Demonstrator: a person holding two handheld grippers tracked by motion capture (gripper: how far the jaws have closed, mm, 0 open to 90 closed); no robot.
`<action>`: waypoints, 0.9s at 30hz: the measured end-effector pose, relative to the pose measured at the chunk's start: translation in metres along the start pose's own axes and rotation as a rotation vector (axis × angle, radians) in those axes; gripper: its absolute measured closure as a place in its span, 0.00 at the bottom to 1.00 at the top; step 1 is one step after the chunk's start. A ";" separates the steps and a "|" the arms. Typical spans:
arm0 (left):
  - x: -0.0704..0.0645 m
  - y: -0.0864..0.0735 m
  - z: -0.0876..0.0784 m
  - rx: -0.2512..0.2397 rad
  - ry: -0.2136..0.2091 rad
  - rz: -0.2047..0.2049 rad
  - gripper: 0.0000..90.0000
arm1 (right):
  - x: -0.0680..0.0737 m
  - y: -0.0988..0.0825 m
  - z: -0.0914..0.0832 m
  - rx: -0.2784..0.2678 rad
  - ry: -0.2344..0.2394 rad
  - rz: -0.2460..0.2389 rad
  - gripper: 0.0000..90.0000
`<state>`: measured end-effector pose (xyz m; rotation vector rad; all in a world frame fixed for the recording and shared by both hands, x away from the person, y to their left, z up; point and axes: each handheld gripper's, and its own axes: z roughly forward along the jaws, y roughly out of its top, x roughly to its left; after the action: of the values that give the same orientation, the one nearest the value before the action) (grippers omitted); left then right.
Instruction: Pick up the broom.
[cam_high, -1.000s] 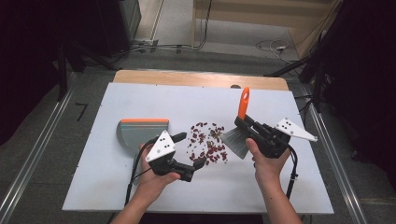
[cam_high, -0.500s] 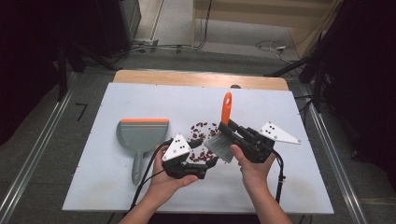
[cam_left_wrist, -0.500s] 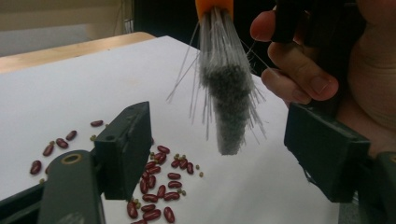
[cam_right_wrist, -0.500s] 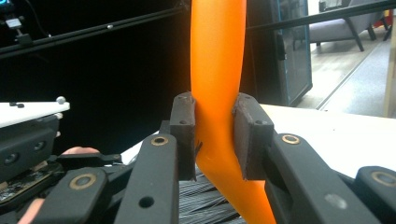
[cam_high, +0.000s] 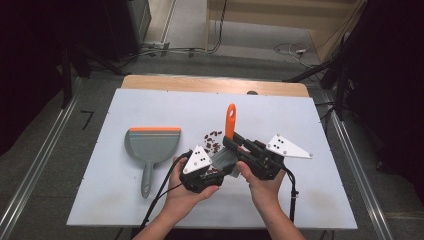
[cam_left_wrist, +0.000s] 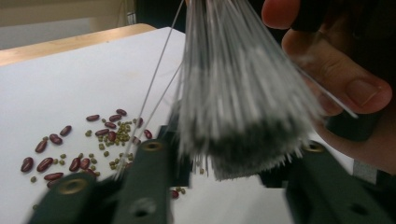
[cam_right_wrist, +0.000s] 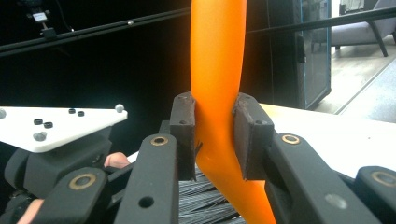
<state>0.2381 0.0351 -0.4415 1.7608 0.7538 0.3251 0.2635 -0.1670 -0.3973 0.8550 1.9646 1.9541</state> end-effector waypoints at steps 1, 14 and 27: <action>0.001 0.000 0.000 0.000 -0.023 -0.006 0.78 | 0.001 0.000 0.000 0.001 0.003 -0.003 0.78; 0.022 0.004 -0.018 0.015 -0.051 -0.015 0.96 | -0.014 0.008 0.003 0.089 0.119 -0.048 0.48; 0.041 0.012 -0.044 0.003 -0.264 0.071 0.96 | -0.041 0.007 -0.004 0.212 0.367 -0.046 0.55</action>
<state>0.2484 0.0922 -0.4222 1.7928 0.5034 0.1349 0.2955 -0.1939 -0.3993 0.5134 2.4070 2.0168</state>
